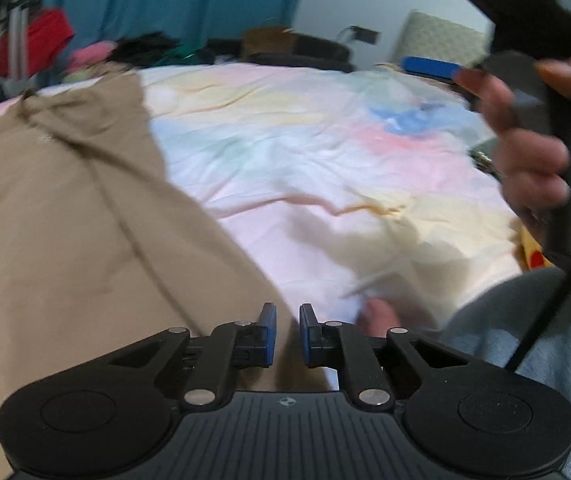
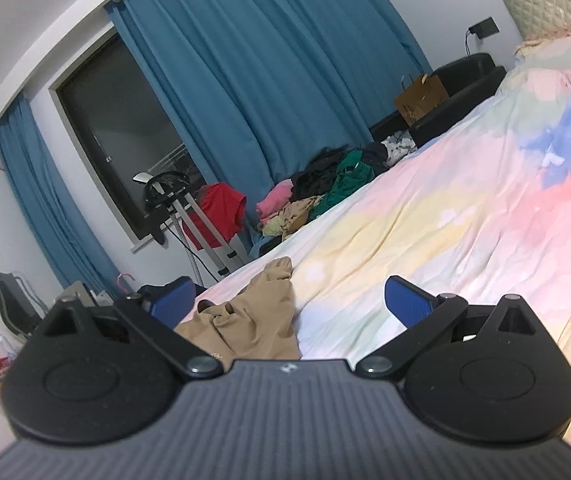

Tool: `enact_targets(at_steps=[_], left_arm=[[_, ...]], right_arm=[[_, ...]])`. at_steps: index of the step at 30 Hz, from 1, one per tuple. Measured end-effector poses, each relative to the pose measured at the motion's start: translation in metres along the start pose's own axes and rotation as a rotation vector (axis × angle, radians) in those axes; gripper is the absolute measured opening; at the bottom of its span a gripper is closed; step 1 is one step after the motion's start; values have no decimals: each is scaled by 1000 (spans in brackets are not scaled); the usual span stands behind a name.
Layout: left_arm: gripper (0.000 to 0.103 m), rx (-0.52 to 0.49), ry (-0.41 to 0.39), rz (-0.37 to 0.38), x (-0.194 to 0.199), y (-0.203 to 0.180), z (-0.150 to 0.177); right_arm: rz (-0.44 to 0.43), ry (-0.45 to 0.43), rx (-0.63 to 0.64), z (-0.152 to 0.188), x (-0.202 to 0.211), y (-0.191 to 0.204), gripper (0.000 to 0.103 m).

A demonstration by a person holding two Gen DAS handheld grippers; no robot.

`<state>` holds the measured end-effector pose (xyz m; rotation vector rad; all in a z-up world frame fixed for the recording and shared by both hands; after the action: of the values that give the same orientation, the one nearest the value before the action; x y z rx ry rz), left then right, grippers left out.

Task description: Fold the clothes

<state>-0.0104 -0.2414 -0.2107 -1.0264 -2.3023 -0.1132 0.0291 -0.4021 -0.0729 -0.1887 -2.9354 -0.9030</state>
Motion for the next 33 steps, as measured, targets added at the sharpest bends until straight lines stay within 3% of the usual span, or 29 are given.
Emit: enact_targets(at_steps=[7, 8, 9, 17, 28, 31, 33], left_arm=[[20, -27, 25, -8, -24, -8, 17], [6, -26, 27, -9, -26, -9, 19], [1, -30, 24, -6, -27, -9, 20], [0, -34, -39, -7, 1, -4, 11], [0, 139, -110, -27, 67, 31, -11], [0, 253, -94, -38, 91, 54, -5], [0, 295, -49, -110, 104, 76, 8]], right_arm=[[-16, 30, 34, 9, -5, 11, 103], [-18, 34, 34, 11, -5, 12, 103], [-18, 39, 33, 12, -6, 13, 103], [-5, 65, 11, 17, -9, 10, 103], [-10, 83, 11, 19, -10, 9, 103], [-12, 93, 7, 20, -11, 9, 103], [-18, 107, 11, 23, -13, 11, 103]])
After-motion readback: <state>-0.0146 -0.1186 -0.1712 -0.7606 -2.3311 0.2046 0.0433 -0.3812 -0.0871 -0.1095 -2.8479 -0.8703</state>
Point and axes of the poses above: each gripper's, at about its wrist camera, not at the fingertips, and x roughly against the way its jaws point, y to its left, z to its underside, the point moved 8 cm from there along -x, roughly the way its jaws point, and after that the axes turned 7 degrees about -y, right-handed, at the moved point
